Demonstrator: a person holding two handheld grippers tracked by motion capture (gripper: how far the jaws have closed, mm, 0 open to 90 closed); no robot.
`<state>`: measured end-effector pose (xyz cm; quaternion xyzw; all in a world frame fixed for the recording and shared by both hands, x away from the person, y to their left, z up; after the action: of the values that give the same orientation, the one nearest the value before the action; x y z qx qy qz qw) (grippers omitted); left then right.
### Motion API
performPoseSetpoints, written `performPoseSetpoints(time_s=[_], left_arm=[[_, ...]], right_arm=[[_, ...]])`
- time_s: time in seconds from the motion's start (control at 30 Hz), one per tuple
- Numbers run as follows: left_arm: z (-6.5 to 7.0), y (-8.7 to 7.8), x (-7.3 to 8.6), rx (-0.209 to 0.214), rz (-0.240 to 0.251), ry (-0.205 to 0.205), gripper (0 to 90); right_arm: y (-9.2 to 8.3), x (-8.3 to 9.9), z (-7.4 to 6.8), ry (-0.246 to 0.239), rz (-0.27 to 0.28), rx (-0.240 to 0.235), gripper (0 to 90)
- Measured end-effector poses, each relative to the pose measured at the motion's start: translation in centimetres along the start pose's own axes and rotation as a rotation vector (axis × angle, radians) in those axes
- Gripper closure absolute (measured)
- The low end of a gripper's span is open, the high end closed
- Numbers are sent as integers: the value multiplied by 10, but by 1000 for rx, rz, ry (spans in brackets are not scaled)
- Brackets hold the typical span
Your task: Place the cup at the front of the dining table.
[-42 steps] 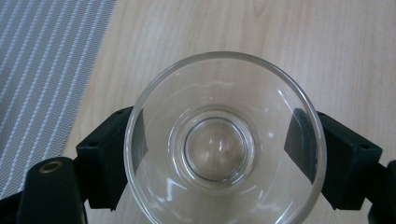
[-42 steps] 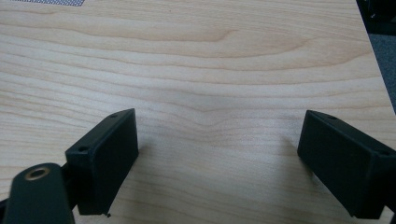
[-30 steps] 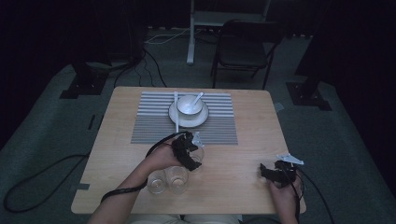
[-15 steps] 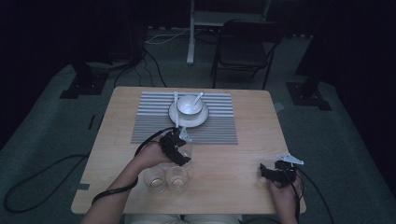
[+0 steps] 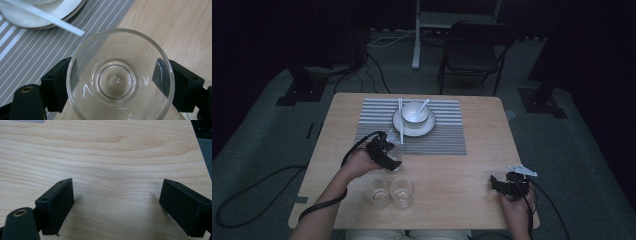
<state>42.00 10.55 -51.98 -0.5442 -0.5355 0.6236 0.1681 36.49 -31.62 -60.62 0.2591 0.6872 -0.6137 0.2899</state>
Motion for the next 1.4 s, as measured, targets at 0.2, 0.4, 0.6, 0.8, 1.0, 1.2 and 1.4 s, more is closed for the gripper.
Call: performPoseSetpoints(time_s=[0.2,0.4,0.6,0.8,1.0,1.2,1.4], left_arm=[[-18,-2,7,-45,-4,-58,182],[-34,-3,11,-86,-3,-123,182],[-53,-2,14,-134,-14,-181,182],[-72,0,11,-181,7,-257,182],[-91,7,8,-216,18,-328,182],[-106,18,2,-227,19,-375,182],[-121,24,0,-250,14,-419,182]], right_arm=[[0,0,0,0,0,0,117],[0,0,0,0,0,0,117],[0,0,0,0,0,0,117],[0,0,0,0,0,0,117],[0,0,0,0,0,0,117],[0,0,0,0,0,0,117],[0,0,0,0,0,0,118]])
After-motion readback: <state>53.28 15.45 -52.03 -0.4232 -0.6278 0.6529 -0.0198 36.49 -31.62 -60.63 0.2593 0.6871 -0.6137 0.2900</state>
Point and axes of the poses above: each handheld gripper's, and its own axes: y roughly forward along the jaws, x roughly out of its underside, z roughly to its right, the point moved 8 cm from there along y, roughly forward along the jaws, and after that the axes turned 5 degrees about y, right-handed, at the moved point
